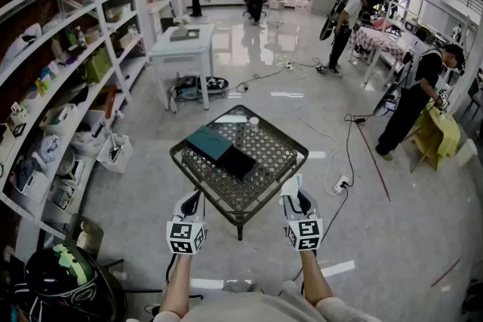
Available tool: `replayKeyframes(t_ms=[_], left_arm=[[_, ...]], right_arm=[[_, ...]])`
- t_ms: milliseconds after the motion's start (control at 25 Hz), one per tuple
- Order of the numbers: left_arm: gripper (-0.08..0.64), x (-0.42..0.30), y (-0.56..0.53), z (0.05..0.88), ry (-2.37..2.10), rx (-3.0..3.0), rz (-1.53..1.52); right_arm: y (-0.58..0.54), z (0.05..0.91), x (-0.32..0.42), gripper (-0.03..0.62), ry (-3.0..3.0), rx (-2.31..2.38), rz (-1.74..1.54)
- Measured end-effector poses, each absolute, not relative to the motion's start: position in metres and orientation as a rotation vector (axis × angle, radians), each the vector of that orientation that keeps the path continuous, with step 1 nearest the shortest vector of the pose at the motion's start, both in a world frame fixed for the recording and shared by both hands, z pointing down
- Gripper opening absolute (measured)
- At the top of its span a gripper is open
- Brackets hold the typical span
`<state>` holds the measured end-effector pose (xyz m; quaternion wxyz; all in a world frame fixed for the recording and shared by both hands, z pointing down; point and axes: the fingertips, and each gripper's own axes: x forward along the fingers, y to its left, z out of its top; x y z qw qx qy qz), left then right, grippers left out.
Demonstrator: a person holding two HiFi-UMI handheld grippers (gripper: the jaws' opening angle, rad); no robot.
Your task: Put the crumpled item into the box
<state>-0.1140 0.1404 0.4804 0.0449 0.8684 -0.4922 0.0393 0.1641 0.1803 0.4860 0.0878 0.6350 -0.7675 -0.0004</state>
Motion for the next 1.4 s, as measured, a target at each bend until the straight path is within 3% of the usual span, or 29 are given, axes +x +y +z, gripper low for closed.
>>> replayKeyframes(t_ms=[1400], left_arm=[[0.006, -0.057, 0.158, 0.505, -1.572, 2.587, 0.198]], right_arm=[[0.176, 0.514, 0.205, 0.130, -2.392, 1.786, 0.063]])
